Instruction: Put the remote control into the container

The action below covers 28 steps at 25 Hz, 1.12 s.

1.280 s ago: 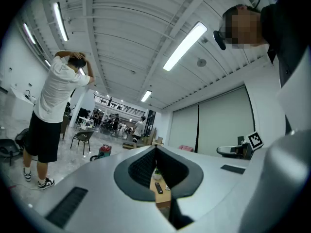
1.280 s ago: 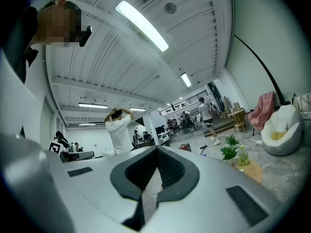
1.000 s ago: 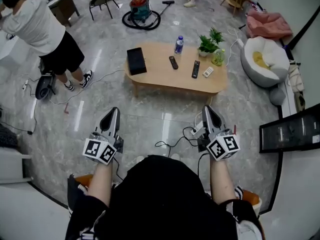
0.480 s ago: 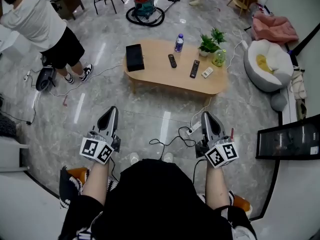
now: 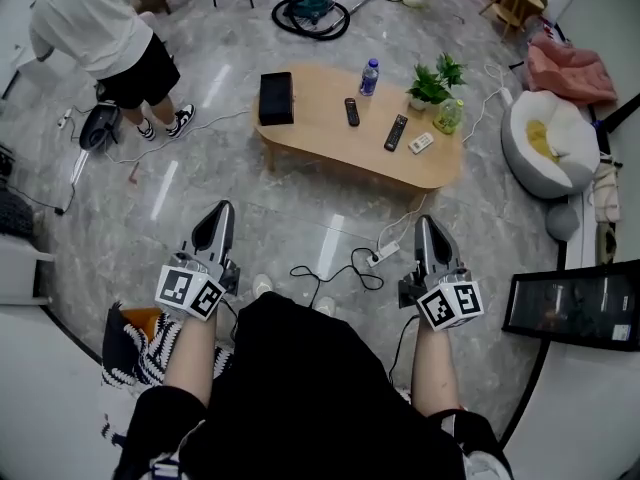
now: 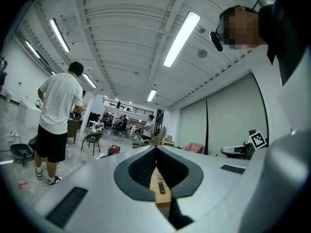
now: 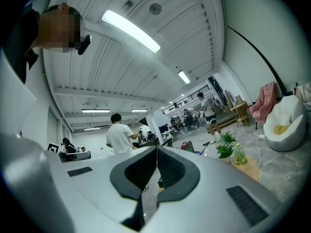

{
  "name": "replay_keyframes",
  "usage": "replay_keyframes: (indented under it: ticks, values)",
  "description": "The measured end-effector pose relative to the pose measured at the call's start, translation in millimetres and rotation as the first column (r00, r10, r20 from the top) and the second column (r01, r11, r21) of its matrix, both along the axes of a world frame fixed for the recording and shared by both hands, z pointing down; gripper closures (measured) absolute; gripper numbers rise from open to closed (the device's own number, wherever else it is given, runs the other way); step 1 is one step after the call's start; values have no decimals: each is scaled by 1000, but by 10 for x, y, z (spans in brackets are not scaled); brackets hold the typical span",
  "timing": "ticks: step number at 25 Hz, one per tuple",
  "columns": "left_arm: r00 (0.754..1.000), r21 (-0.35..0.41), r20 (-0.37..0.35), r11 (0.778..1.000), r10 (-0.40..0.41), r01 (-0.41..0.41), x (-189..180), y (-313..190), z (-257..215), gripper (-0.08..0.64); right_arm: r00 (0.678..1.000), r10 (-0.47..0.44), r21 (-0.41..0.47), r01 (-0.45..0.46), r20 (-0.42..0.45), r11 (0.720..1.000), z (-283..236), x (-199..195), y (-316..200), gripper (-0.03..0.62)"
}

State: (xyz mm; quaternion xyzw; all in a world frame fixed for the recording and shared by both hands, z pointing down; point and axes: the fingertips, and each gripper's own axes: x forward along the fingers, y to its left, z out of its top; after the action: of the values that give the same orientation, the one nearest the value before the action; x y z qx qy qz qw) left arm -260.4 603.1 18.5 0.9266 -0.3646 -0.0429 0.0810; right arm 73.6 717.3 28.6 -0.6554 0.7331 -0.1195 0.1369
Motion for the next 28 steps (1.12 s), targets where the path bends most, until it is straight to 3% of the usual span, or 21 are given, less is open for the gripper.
replay_keyframes:
  ticks: [7, 13, 19, 28]
  values:
    - [1000, -5, 16, 1000, 12, -12, 49, -216, 41, 552, 999, 49, -20, -49, 3, 999, 60, 113, -195, 583]
    - [999, 14, -6, 999, 50, -50, 105, -804, 15, 552, 996, 80, -20, -80, -35, 997, -16, 58, -574, 583]
    - [997, 46, -5, 996, 78, -78, 80, -1554, -22, 552, 994, 100, -11, -100, -42, 995, -76, -75, -1286, 583]
    - [996, 35, 4, 996, 85, -86, -395, -2598, 14, 552, 996, 56, -13, -57, -76, 998, -82, -655, -2514, 582]
